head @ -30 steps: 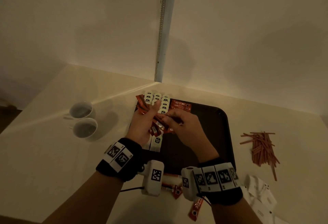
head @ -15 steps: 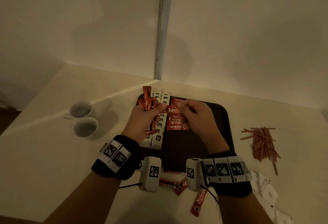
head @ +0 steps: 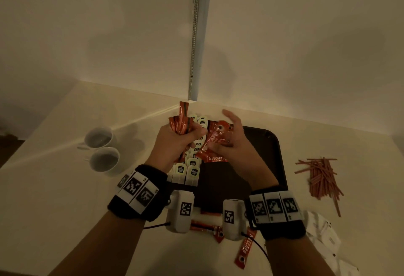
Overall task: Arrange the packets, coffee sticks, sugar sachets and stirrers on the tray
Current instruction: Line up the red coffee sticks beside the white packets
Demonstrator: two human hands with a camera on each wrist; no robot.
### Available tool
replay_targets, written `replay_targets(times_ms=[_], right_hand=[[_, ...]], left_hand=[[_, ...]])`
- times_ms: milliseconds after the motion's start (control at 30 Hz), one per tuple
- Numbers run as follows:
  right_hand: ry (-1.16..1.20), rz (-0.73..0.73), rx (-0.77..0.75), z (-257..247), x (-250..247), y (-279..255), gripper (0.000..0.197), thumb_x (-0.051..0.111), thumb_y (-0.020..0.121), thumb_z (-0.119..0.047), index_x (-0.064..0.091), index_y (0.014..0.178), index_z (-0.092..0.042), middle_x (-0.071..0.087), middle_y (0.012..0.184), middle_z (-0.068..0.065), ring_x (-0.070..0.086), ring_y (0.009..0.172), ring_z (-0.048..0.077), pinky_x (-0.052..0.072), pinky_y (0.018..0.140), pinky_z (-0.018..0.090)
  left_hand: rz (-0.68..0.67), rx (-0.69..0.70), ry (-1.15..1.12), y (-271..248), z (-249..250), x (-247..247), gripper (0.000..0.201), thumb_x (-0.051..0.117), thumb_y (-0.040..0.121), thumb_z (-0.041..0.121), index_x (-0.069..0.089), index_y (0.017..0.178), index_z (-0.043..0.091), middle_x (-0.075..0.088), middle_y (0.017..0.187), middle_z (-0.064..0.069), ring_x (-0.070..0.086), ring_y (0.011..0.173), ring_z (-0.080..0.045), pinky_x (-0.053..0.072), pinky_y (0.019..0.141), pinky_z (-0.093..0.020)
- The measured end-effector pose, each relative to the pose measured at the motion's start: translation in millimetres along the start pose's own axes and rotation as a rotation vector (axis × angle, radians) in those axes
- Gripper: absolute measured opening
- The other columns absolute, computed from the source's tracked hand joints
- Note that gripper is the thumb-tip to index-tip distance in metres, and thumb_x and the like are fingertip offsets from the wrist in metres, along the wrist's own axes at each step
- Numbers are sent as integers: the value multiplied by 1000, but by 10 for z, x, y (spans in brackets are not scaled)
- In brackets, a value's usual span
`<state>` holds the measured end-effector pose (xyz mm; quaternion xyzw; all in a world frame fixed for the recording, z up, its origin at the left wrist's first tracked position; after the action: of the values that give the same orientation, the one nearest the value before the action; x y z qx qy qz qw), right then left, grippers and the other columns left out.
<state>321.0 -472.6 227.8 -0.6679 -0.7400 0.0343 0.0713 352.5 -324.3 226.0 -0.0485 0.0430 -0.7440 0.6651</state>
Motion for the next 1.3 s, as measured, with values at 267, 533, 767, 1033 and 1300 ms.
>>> replay_targets(times_ms=[267, 533, 767, 1033, 1300], right_hand=[[199, 136, -76, 49, -50, 14, 25, 57, 87, 2, 46, 106, -10, 62, 100, 11, 66, 91, 21, 56, 73, 25], [203, 213, -120, 59, -100, 43, 9, 60, 85, -8, 59, 94, -6, 62, 104, 16, 65, 96, 26, 57, 79, 29], [-21, 248, -125, -23, -210, 18, 16, 68, 79, -23, 68, 90, -11, 68, 85, 7, 65, 78, 23, 57, 76, 38], [-136, 29, -20, 48, -304, 24, 23, 52, 92, -9, 68, 101, -23, 69, 97, -3, 66, 91, 16, 56, 83, 29], [-701, 209, 49, 595, -886, 282, 16, 57, 89, -8, 64, 96, -20, 63, 103, -7, 58, 94, 6, 50, 89, 28]], left_hand=[[21, 45, 155, -37, 32, 15, 7, 74, 80, 13, 68, 84, 10, 59, 51, 11, 50, 40, 3, 35, 40, -7], [58, 79, 178, -40, 115, 45, 16, 71, 84, 21, 71, 88, 5, 58, 45, 13, 48, 35, 3, 32, 38, -6], [60, 8, 67, -32, 61, 31, 14, 72, 83, 21, 68, 89, 9, 57, 55, 0, 45, 36, -2, 32, 36, -15], [154, 32, 41, 7, -43, -41, 14, 71, 84, 21, 70, 87, 8, 59, 55, -1, 46, 37, -2, 34, 38, -14], [177, -174, -147, 48, -275, -224, 28, 60, 90, 37, 53, 70, 19, 43, 43, 5, 52, 48, -17, 42, 55, -30]])
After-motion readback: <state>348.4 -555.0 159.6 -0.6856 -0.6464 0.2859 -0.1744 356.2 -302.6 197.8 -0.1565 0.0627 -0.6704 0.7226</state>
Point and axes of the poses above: each hand's wrist, its own y-axis towards the middle knuckle, its own x-axis out of the palm, z = x × y, the point moved 6 cm from there along y, towards the middle knuckle
